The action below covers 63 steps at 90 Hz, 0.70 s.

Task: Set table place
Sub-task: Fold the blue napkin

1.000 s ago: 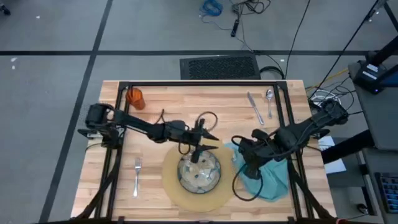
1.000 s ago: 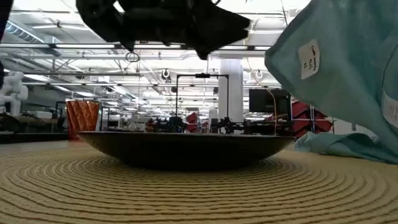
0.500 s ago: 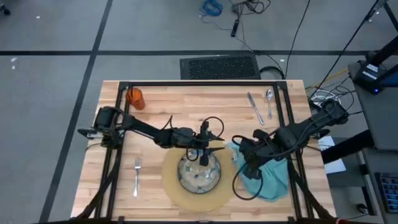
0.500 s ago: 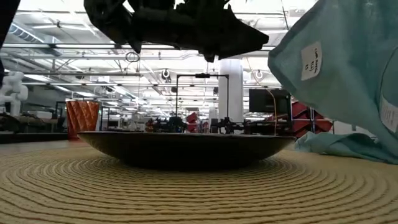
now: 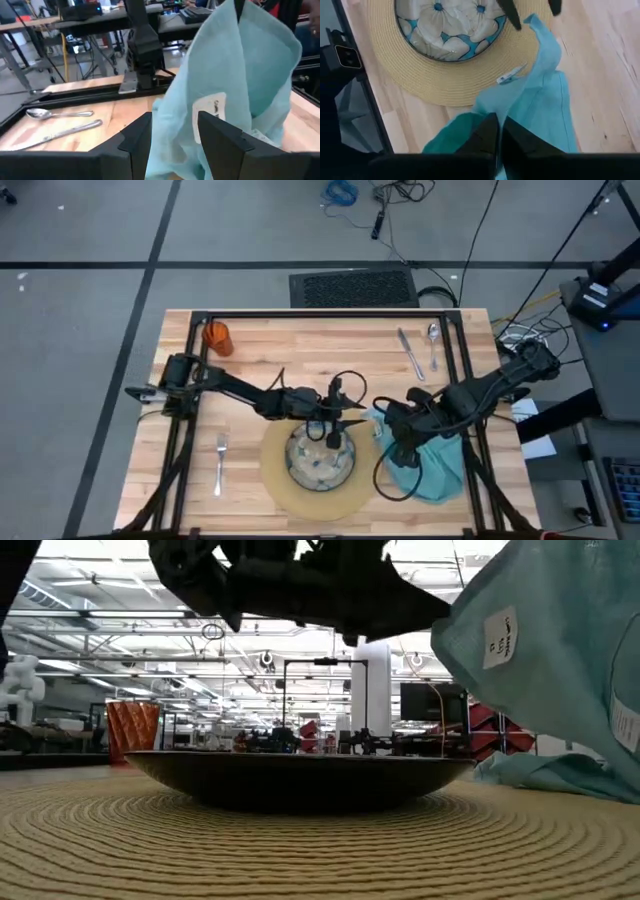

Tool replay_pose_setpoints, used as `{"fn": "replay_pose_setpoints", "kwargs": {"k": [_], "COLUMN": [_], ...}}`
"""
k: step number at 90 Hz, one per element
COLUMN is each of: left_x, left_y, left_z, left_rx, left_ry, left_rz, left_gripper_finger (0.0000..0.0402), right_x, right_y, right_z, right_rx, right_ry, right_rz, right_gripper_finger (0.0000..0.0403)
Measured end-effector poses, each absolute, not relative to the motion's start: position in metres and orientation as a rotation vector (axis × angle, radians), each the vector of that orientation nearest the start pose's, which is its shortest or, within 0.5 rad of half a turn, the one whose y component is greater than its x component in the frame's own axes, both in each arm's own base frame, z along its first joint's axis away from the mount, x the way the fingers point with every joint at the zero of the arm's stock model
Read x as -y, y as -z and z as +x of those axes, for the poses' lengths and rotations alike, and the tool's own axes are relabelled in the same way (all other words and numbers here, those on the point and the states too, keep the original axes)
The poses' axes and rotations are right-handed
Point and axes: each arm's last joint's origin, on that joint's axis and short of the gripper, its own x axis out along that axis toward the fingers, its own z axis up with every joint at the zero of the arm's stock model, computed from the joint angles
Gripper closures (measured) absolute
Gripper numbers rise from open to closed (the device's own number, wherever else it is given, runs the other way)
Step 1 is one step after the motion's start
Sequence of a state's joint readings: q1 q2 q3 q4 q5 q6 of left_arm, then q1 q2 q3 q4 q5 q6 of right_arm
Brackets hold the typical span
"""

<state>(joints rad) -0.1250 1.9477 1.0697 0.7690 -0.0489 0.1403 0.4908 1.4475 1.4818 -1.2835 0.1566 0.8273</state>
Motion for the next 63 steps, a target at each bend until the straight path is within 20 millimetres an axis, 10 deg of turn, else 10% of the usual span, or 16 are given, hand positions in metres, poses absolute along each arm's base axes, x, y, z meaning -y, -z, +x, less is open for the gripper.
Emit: {"fn": "replay_pose_setpoints", "kwargs": {"k": [63], "left_x": [0.0454], "left_y": [-0.1905], "left_z": [0.4215], "left_rx": [-0.138], "left_ry": [0.039], "left_rz": [0.15], "left_gripper_finger": [0.0256], "right_x": [-0.1188], "right_y": [-0.3424], "right_z": [0.2319], "right_rx": [-1.204], "right_ry": [0.213], "right_rz": [0.322], "right_gripper_finger": [0.0403]}}
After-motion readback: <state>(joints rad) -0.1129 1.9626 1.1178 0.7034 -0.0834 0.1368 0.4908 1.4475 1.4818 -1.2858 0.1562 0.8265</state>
